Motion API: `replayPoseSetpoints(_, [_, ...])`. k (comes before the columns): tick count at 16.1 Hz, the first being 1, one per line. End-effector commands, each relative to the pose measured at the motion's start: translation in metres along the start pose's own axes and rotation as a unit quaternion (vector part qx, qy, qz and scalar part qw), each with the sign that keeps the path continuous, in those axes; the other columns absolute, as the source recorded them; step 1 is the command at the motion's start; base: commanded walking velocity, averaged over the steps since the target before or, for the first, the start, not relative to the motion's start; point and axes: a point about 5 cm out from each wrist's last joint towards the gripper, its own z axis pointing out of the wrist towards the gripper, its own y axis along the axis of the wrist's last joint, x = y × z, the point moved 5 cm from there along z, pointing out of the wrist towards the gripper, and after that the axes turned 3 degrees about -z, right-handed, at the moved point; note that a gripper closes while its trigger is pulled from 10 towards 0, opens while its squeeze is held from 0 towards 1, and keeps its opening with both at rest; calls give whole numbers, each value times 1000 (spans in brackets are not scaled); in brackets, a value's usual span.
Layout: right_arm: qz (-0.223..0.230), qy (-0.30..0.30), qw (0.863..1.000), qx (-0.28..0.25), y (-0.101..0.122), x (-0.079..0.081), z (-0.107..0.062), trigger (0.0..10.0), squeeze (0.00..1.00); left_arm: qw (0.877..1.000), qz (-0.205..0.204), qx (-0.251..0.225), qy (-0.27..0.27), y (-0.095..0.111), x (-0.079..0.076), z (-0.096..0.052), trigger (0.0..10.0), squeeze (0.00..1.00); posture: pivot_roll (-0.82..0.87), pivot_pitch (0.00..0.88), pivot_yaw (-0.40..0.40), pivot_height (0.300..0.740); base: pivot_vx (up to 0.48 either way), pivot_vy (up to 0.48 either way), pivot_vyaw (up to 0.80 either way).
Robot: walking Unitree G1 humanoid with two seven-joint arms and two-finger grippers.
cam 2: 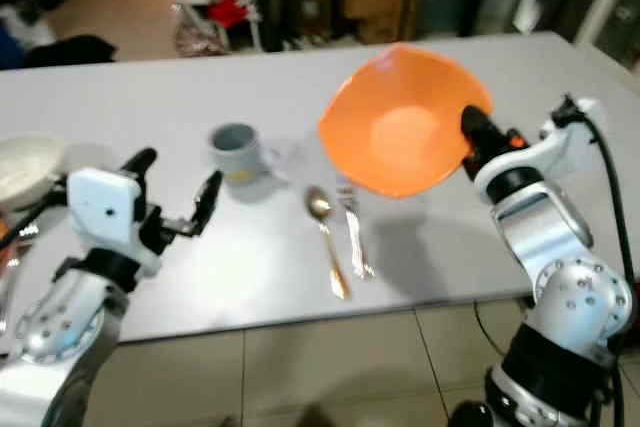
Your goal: Setting the table
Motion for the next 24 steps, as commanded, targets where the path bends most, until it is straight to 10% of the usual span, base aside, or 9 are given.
replayPoseSetpoints(1, [1, 28, 1000, 6, -3, 14, 4, 10000, 0, 1000, 3, 0, 2, 0, 2, -1, 10000, 0, -102, 10, 41, 740, 296, 0, 0])
replayPoseSetpoints(10, [33, -18, 999, 29, -13, -5, 51, 10000, 0, 1000, 12, 2, -9, 1, 1, -1, 10000, 0, -78, 20, 52, 740, 300, 0, 0])
replayPoseSetpoints(24, [118, -43, 988, 87, -55, -11, 116, 10000, 0, 978, 6, 64, -197, -2, -36, -13, 10000, 0, -12, 47, 68, 740, 21, 0, 0])
